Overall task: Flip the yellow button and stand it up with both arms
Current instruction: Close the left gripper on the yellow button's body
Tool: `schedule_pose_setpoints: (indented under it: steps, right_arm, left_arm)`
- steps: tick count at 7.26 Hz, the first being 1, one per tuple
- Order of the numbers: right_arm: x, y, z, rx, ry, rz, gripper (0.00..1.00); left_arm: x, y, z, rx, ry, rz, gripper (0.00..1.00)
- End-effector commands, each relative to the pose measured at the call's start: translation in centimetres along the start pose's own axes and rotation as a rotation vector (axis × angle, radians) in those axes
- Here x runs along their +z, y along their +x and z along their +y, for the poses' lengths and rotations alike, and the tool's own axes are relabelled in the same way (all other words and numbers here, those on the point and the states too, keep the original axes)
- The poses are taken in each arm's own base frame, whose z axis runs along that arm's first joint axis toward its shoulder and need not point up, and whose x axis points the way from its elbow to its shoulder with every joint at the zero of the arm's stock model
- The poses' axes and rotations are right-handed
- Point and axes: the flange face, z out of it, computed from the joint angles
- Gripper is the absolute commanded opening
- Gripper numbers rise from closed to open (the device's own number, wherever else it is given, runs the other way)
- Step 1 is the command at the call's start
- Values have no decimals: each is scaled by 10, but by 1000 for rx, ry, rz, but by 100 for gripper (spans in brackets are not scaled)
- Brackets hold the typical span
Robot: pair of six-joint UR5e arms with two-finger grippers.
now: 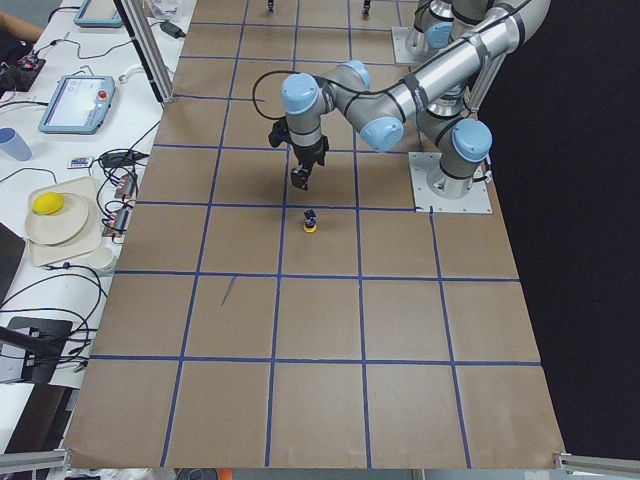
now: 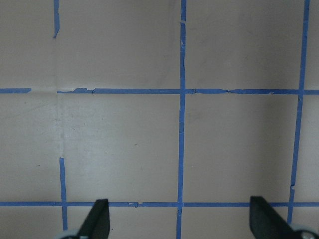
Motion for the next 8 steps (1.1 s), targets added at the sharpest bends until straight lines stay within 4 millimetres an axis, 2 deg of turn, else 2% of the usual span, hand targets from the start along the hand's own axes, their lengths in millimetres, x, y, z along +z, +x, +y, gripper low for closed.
schedule_pose_setpoints:
  steps: [1,2,5,6,7,8]
  right_arm:
    - [-1,-1,1,-4,2,-1,100]
    - [-2,0,1,-2,4,-1,100]
    - [-4,1,0,-2,7,1,100]
    - [-7,1,2,-1,14,0,100]
    - [-10,3,2,8,23,0,100]
    - [-7,2,4,18,16,0,100]
  left_arm:
    - [44,-30,17,272,9,-39,99]
    - [53,-31,17,400,5,-27,99]
    - [79,-25,18,535,5,-60,98]
    - [81,-24,18,543,7,-57,98]
    - [92,-17,20,542,7,-34,97]
    - [93,-21,18,537,5,-46,95]
